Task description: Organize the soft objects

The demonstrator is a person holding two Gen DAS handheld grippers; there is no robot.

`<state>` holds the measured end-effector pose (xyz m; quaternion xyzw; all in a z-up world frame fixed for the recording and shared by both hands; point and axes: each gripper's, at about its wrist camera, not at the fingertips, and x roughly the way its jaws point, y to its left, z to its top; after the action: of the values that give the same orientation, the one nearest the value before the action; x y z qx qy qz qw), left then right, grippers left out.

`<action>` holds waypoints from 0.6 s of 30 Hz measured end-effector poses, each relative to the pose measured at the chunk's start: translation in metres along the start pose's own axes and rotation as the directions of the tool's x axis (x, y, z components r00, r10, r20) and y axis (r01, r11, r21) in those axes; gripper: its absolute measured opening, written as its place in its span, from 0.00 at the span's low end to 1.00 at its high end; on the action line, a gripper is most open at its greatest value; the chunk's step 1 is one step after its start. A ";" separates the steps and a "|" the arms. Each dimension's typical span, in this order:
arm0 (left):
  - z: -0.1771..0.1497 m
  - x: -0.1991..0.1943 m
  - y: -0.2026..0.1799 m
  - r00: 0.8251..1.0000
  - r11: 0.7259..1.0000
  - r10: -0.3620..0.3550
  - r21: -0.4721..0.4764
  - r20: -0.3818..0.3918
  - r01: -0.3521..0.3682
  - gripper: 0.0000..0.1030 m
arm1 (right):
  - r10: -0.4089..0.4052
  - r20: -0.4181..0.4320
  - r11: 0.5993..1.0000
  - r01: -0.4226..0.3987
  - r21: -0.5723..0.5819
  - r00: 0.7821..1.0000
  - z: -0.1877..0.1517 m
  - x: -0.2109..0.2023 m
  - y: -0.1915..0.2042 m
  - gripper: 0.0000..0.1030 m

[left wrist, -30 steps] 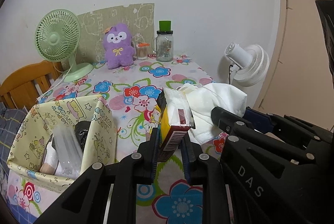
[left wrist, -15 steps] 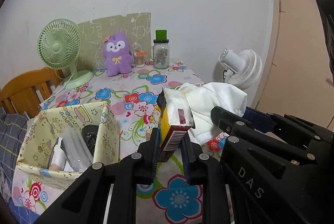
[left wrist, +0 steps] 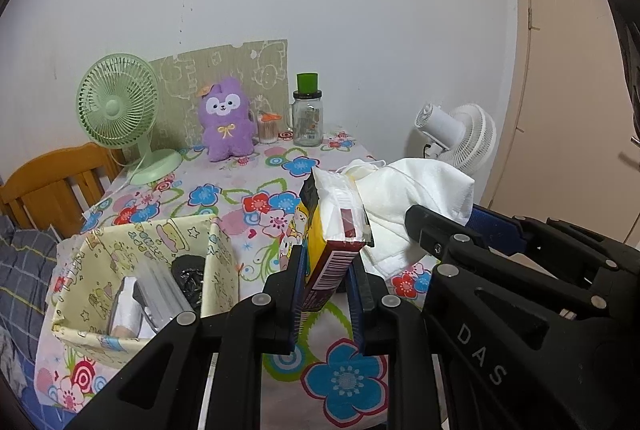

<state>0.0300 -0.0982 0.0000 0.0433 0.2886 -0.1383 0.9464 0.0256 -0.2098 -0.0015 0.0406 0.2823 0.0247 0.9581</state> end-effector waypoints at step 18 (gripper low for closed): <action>0.009 -0.012 0.027 1.000 1.000 0.004 -0.002 0.009 -0.004 0.18 | -0.003 0.012 1.000 0.003 -0.021 1.000 0.014 -0.005 0.031 0.30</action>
<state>0.0334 -0.0707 0.0139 0.0421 0.2844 -0.1363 0.9480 0.0282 -0.1806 0.0155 0.0304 0.2762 0.0260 0.9603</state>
